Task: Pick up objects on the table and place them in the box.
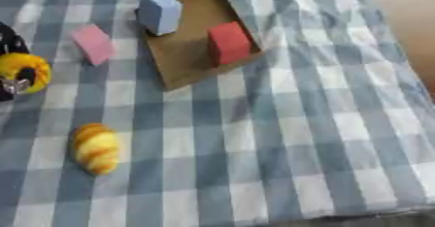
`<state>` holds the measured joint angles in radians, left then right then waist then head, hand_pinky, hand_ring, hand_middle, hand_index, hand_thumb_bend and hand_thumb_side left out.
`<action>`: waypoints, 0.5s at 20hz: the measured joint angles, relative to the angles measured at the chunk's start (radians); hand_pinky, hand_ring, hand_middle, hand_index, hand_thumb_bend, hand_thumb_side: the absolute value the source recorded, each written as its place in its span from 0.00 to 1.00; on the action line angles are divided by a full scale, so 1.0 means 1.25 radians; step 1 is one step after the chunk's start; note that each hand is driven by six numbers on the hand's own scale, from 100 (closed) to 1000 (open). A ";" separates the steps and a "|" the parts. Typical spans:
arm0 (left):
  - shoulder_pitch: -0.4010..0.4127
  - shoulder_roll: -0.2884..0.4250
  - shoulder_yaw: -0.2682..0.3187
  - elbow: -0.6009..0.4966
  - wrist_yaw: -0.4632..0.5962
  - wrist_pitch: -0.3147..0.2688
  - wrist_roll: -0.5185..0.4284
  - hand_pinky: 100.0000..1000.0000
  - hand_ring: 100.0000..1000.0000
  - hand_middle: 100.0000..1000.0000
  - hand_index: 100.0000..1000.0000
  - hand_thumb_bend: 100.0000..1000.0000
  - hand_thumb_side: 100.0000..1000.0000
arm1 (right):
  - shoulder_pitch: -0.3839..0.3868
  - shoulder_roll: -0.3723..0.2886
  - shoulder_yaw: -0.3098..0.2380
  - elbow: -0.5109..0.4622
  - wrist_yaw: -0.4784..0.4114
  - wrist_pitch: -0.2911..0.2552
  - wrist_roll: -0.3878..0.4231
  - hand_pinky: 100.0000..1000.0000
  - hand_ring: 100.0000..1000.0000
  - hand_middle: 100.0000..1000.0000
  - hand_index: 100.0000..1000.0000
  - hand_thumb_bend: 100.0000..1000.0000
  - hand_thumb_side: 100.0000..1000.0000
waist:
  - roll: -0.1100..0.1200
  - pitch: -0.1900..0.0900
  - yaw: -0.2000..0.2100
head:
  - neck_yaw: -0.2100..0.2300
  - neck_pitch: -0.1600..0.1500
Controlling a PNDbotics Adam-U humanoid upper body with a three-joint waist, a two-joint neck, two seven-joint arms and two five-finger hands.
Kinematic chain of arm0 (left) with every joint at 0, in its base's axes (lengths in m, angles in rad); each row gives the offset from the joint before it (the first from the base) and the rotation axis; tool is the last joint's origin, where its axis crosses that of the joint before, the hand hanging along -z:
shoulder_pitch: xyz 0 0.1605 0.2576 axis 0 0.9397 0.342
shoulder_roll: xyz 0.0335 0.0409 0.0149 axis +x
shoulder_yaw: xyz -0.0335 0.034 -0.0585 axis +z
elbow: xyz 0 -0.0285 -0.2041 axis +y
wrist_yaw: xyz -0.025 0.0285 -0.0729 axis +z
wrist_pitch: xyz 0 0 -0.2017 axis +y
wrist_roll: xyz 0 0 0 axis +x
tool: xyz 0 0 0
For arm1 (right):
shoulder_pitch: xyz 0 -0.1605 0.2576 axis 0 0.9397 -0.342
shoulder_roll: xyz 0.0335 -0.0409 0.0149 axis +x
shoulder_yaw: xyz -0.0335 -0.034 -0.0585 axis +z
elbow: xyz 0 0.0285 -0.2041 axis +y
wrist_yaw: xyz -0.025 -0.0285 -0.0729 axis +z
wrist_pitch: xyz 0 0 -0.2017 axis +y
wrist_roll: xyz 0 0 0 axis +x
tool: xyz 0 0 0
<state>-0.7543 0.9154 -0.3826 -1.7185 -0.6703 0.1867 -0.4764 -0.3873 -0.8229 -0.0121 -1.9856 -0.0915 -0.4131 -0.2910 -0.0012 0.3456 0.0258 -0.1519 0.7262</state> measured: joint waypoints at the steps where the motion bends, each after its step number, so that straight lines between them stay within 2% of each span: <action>1: -0.018 -0.001 0.005 -0.022 0.011 0.005 0.003 0.68 0.57 0.51 0.59 0.00 0.28 | 0.000 0.000 0.000 0.000 -0.001 0.000 0.000 0.71 0.70 0.66 0.74 0.00 0.48 | 0.003 -0.002 -0.002 | -0.003 0.001; 5: -0.098 -0.033 0.011 -0.076 0.058 0.027 0.005 0.68 0.56 0.51 0.58 0.00 0.30 | -0.009 0.000 0.000 0.000 -0.012 0.000 0.002 0.71 0.70 0.66 0.74 0.00 0.48 | 0.012 -0.005 -0.016 | -0.007 0.002; 10: -0.178 -0.104 0.000 -0.051 0.092 0.037 0.006 0.68 0.55 0.50 0.58 0.00 0.32 | -0.026 0.000 0.000 0.000 -0.023 0.001 0.010 0.71 0.69 0.66 0.74 0.00 0.48 | 0.020 0.000 -0.042 | -0.004 -0.004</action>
<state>-0.9772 0.7851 -0.3822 -1.7822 -0.5556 0.2332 -0.4684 -0.4202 -0.8229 -0.0121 -1.9856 -0.1199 -0.4123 -0.2788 0.0239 0.3450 -0.0265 -0.1572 0.7206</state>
